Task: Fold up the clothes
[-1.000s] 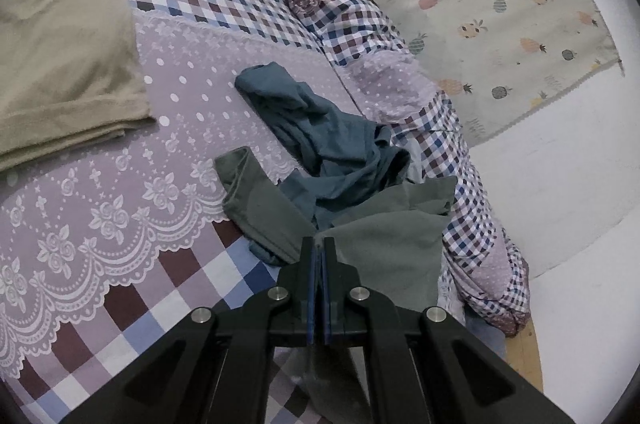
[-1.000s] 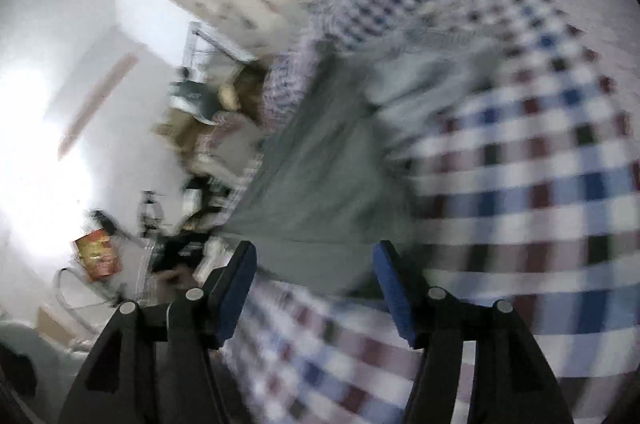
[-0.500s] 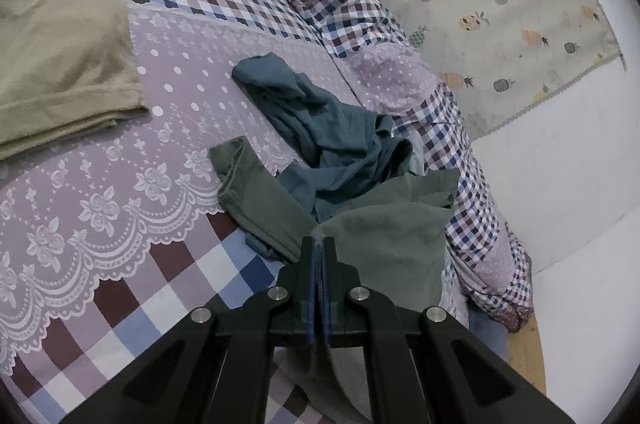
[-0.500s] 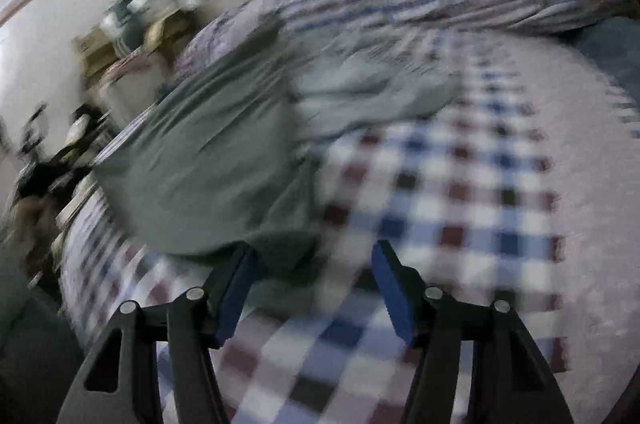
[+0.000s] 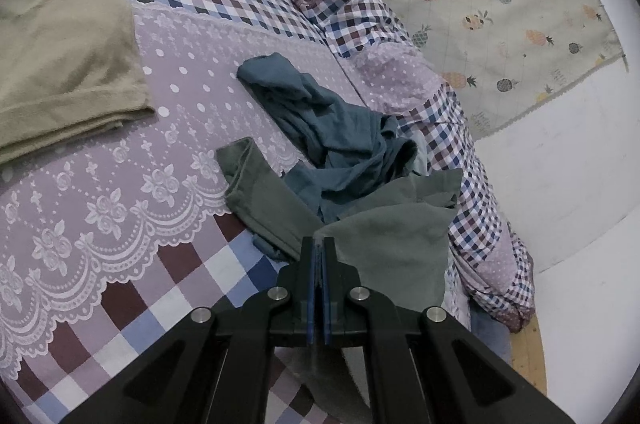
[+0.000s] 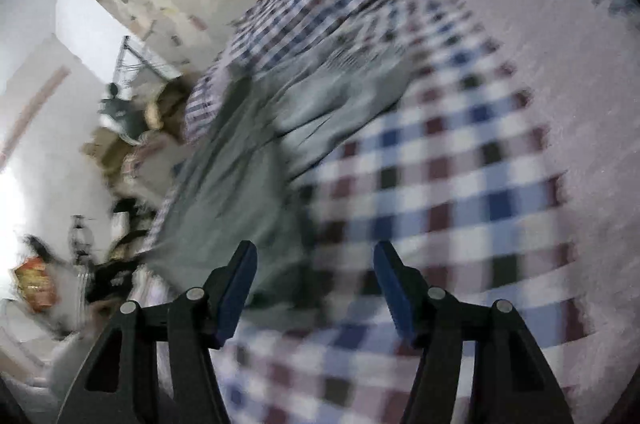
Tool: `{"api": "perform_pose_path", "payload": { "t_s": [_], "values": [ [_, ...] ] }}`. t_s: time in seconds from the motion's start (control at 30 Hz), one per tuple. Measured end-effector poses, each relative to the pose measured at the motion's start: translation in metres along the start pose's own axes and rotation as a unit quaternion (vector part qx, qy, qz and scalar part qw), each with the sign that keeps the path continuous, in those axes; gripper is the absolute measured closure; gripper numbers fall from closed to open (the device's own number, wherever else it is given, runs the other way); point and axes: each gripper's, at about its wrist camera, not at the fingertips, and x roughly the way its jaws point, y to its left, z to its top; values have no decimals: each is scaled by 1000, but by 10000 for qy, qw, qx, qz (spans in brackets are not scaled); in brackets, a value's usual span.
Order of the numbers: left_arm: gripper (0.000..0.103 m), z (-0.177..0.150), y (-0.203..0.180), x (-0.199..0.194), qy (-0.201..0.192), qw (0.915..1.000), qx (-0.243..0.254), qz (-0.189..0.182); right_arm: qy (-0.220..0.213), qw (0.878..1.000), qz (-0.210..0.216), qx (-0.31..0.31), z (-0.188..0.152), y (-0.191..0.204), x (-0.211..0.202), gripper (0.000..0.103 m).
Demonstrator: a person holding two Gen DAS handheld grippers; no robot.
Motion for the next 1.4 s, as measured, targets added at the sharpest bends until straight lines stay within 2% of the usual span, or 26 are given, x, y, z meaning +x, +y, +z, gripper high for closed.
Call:
{"api": "perform_pose_path", "payload": {
  "t_s": [0.03, 0.2, 0.33, 0.4, 0.47, 0.57, 0.77, 0.97, 1.2, 1.33, 1.4],
  "values": [
    [102, 0, -1, 1, 13, 10000, 18, -6, 99, 9998, 177, 79, -3, 1, 3, 39],
    [102, -1, -3, 1, 55, 9999, 114, -2, 423, 9980, 385, 285, -9, 4, 23, 40],
    [102, 1, -1, -1, 80, 9999, 134, 1, 638, 9969, 359, 272, -12, 10, 39, 44],
    [102, 2, 0, -1, 107, 9998, 149, 1, 690, 9970, 254, 221, -12, 14, 44, 59],
    [102, 2, 1, -2, 140, 9998, 161, -12, 689, 9974, 105, 156, -12, 20, 49, 92],
    [102, 2, 1, -4, 213, 9995, 200, -76, 670, 9977, 3, -39, -13, 30, 45, 98],
    [102, 4, -2, -15, 310, 9986, 247, -363, 311, 9983, -175, -452, -12, 56, 16, 99],
    [102, 0, -7, -43, 395, 9953, 288, -840, -119, 9967, -490, -639, -31, 79, -31, 100],
    [103, -18, -4, -95, 572, 9906, 624, -1074, -271, 9968, -717, -246, -98, 79, -88, 100],
    [103, -27, 15, -128, 631, 9893, 626, -1160, -170, 9959, -882, -59, -133, 76, -111, 101],
    [103, -31, 21, -131, 761, 9892, 600, -1099, -56, 9952, -972, -40, -146, 77, -116, 101]
  ]
}}
